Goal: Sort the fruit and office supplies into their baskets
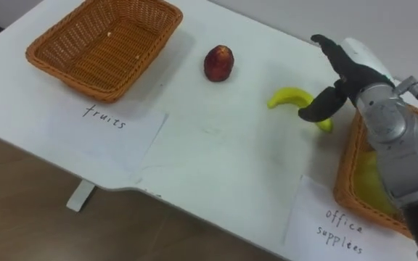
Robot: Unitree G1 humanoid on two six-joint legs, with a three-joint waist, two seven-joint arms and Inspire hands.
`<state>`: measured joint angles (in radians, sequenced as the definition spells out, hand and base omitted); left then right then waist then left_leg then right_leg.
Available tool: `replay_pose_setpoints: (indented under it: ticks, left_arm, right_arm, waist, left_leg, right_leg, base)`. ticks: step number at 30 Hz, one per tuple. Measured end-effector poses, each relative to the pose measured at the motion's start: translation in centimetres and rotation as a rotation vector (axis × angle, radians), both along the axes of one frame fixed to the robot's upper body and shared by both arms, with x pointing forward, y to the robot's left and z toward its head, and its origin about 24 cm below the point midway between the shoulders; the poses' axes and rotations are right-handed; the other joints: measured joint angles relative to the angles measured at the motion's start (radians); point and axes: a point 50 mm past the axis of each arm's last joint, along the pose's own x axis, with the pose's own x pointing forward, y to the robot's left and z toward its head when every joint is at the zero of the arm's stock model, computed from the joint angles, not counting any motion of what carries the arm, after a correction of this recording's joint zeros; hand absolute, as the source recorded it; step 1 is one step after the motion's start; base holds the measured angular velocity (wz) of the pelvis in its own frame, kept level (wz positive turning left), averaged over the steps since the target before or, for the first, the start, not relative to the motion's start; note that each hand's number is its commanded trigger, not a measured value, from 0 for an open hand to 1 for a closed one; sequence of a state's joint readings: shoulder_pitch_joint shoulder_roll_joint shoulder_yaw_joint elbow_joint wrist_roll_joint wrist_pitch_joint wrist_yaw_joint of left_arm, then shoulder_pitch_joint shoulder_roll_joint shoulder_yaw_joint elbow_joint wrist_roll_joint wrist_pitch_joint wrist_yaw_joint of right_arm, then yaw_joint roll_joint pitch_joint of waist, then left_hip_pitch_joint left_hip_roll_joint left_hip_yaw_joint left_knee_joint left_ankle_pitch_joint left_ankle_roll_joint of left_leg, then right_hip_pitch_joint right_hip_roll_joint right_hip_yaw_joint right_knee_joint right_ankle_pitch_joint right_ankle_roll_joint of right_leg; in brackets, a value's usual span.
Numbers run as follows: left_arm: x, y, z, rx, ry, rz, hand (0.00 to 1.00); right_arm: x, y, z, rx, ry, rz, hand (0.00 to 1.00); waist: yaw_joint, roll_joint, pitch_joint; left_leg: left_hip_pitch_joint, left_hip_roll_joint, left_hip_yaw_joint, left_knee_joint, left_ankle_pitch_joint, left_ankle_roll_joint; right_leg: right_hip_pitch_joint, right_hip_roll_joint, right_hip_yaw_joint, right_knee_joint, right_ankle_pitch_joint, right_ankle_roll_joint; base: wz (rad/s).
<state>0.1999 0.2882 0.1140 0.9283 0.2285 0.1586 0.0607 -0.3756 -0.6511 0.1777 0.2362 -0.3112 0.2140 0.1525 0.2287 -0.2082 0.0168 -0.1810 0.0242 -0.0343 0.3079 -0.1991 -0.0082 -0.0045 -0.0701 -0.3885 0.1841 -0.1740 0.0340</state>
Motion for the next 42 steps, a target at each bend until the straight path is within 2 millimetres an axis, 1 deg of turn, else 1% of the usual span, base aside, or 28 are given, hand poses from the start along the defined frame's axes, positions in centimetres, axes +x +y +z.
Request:
replay_pose_setpoints:
  ticks: [2,9,14,15,18,22,23,26,28,31,34,37,39,42]
  left_arm:
    - [0.0,0.0,0.0,0.000,0.000,0.001,0.00]
    - [0.2,0.1,0.0,0.001,0.002,0.005,0.00]
    - [-0.1,0.0,-0.2,-0.015,0.007,0.028,0.00]
    - [-0.1,0.0,-0.2,-0.026,0.003,0.039,0.00]
    - [-0.1,-0.3,-0.3,-0.042,0.003,0.030,0.00]
    - [0.3,-0.5,-0.4,-0.046,-0.001,0.011,0.00]
    - [0.6,-0.5,-0.4,-0.051,-0.008,0.012,0.00]
    - [0.8,-0.6,-0.4,-0.068,-0.017,0.030,0.00]
    - [0.7,-0.5,-0.4,-0.072,-0.015,0.051,0.00]
    - [0.9,-0.3,-0.3,-0.070,-0.027,0.055,0.00]
    - [1.0,0.2,-0.1,-0.055,-0.030,0.053,0.00]
    - [1.1,0.4,0.0,-0.039,-0.028,0.040,0.00]
    - [1.2,0.4,0.0,-0.033,-0.030,0.035,0.00]
    - [1.5,0.5,0.1,-0.024,-0.035,0.034,0.00]
  right_arm:
    - [0.0,0.1,-0.2,-0.004,0.006,0.005,0.00]
    - [-0.1,0.5,-2.0,-0.030,0.075,0.015,0.00]
    - [-0.1,-0.4,-3.5,-0.053,0.133,-0.026,0.00]
    - [-0.1,-0.4,-3.6,-0.055,0.139,-0.029,0.00]
    - [-0.1,-0.5,-3.7,-0.062,0.139,-0.033,0.00]
    - [-0.2,-0.7,-4.2,-0.069,0.161,-0.040,0.00]
    - [-0.1,-0.7,-4.3,-0.076,0.168,-0.039,0.00]
    - [0.3,-0.5,-4.4,-0.092,0.182,-0.030,0.00]
    - [0.7,-0.4,-4.0,-0.097,0.170,-0.024,0.00]
    - [1.1,-0.5,-3.8,-0.108,0.167,-0.033,0.00]
    - [1.3,-0.4,-3.5,-0.113,0.156,-0.026,0.00]
    - [1.3,-0.4,-3.6,-0.112,0.154,-0.025,0.00]
    - [1.3,-0.5,-3.6,-0.112,0.155,-0.027,0.00]
    - [1.2,-0.7,-3.8,-0.113,0.167,-0.038,0.00]
  waist:
    - [0.000,-0.004,-0.0002]
    - [0.001,-0.010,-0.0005]
    - [0.002,-0.018,0.0029]
    - [0.002,-0.021,0.0057]
    - [0.005,-0.025,0.0081]
    - [0.024,-0.025,0.0085]
    - [0.025,-0.024,0.0107]
    - [0.026,-0.021,0.0132]
    - [0.022,-0.019,0.0149]
    - [0.026,-0.017,0.0159]
    - [0.026,-0.016,0.0161]
    - [0.027,-0.008,0.0187]
    - [0.027,-0.006,0.0188]
    - [0.037,-0.001,0.0198]
  left_leg:
    - [0.000,0.000,-0.001,0.001,0.000,0.000]
    - [0.002,-0.001,-0.006,-0.003,0.001,0.000]
    - [0.000,-0.001,-0.006,-0.002,0.001,0.000]
    - [-0.003,-0.001,-0.006,-0.001,0.001,-0.001]
    - [-0.020,-0.001,-0.006,0.003,0.001,-0.001]
    - [-0.033,-0.001,-0.006,0.010,0.001,-0.001]
    - [-0.043,-0.001,-0.008,0.016,0.001,-0.001]
    - [-0.066,-0.001,-0.009,0.023,0.002,0.000]
    - [-0.074,-0.001,-0.012,0.031,0.002,0.000]
    - [-0.081,0.000,-0.013,0.034,0.002,0.000]
    - [-0.094,0.000,-0.016,0.038,0.002,0.000]
    - [-0.099,0.000,-0.020,0.043,0.002,0.000]
    - [-0.103,0.000,-0.023,0.046,0.002,0.000]
    - [-0.104,0.001,-0.024,0.050,0.002,-0.001]
  right_leg:
    - [0.000,0.000,0.000,0.000,0.000,0.000]
    - [0.002,0.000,0.002,0.000,0.000,0.000]
    - [0.002,0.000,0.002,0.000,0.000,0.000]
    - [0.000,0.001,0.002,0.000,0.000,0.000]
    - [-0.014,0.001,0.002,0.001,0.000,0.000]
    - [-0.024,0.001,0.003,0.001,0.000,0.000]
    - [-0.031,0.002,0.003,0.001,0.000,0.000]
    - [-0.049,0.002,0.004,0.001,0.000,0.000]
    - [-0.051,0.003,0.003,0.001,0.000,0.000]
    - [-0.056,0.004,0.004,0.001,0.000,0.000]
    - [-0.067,0.006,0.004,0.001,0.001,-0.001]
    - [-0.069,0.008,0.004,0.000,0.003,-0.005]
    - [-0.070,0.009,0.004,0.000,0.003,-0.005]
    - [-0.070,0.010,0.003,0.000,0.004,-0.007]
  base:
    - [0.00]
    - [0.02]
    - [0.00]
    - [0.00]
    - [0.00]
    - [0.01]
    - [0.03]
    - [0.01]
    - [0.05]
    - [0.04]
    - [0.00]
    - [0.01]
    - [0.02]
    - [0.00]
